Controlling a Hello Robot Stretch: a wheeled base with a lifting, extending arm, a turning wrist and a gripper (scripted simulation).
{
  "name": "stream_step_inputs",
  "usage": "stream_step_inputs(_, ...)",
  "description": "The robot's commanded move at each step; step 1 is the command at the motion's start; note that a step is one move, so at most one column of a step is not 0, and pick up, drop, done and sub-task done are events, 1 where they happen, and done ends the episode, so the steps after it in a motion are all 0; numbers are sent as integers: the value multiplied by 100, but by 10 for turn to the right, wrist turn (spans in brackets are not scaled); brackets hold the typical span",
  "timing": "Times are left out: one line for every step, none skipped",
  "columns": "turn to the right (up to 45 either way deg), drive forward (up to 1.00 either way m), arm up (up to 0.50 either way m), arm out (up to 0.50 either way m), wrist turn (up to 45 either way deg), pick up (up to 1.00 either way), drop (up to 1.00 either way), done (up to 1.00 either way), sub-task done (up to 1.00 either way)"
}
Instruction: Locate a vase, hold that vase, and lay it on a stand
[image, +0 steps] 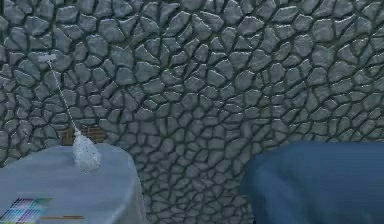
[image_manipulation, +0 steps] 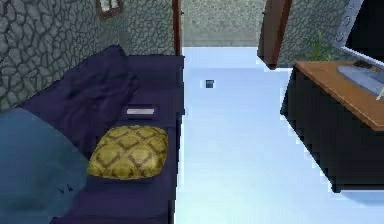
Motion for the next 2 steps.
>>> stream_step_inputs(-450, 0, 0, 0, 0, 0, 0, 0, 0)
stream_step_inputs(-450, 0, 0, 0, 0, 0, 0, 0, 0)
